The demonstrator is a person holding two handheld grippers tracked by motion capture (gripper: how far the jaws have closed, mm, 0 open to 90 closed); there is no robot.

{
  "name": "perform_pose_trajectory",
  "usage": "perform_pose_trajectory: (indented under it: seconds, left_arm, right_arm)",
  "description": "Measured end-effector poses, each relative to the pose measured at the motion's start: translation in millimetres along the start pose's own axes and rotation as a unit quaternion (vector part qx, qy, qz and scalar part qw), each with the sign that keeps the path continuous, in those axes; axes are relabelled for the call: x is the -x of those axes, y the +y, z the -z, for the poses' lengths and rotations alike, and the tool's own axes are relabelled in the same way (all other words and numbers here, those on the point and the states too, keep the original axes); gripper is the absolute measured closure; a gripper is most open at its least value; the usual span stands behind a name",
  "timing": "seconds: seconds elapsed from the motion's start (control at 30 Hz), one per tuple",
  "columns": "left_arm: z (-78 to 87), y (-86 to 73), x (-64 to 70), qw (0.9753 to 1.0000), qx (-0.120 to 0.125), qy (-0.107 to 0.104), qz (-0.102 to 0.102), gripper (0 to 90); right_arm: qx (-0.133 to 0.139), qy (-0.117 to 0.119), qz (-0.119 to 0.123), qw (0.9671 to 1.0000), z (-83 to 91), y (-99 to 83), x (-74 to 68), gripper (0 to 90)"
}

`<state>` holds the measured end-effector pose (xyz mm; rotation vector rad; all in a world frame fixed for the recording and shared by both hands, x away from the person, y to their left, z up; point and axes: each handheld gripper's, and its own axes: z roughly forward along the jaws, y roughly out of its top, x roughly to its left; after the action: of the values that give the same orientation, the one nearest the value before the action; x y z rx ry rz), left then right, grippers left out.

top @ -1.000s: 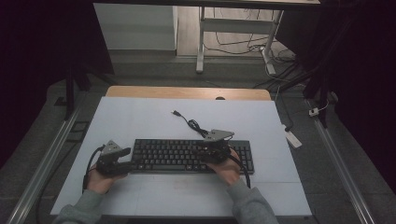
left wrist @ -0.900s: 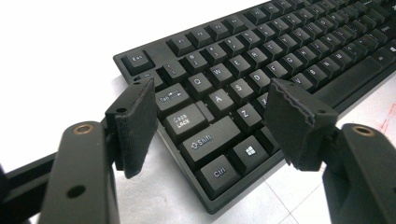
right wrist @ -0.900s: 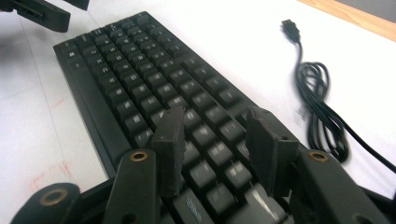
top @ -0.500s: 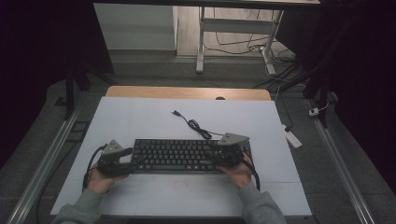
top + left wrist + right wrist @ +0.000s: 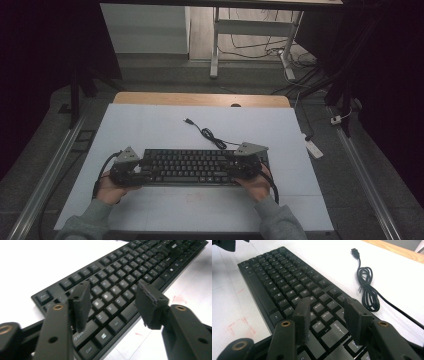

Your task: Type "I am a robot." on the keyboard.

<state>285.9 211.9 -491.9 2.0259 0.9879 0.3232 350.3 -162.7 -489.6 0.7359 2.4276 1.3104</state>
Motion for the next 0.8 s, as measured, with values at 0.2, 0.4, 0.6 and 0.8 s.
perform_pose_trajectory:
  seconds: [0.2,0.4,0.6,0.8]
  left_arm:
    - [-7.6,19.1,2.8,0.9995,-0.020,-0.018,-0.018,66.1]
    - [-16.9,28.1,6.4,0.9983,-0.036,-0.033,-0.031,83.6]
    - [-27.9,25.8,13.4,0.9957,-0.056,-0.054,-0.050,88.9]
    - [-42.1,21.8,21.3,0.9930,-0.076,-0.064,-0.064,88.9]
  right_arm:
    - [0.003,-0.003,-0.001,1.0000,4.9,-2.0,-0.5,56.7]
    - [0.004,-0.007,-0.004,1.0000,7.8,-3.9,1.4,56.7]
    - [-0.002,-0.008,-0.006,1.0000,8.7,-8.8,1.6,56.6]
    - [-0.001,-0.007,-0.004,1.0000,7.9,-8.9,1.9,56.6]
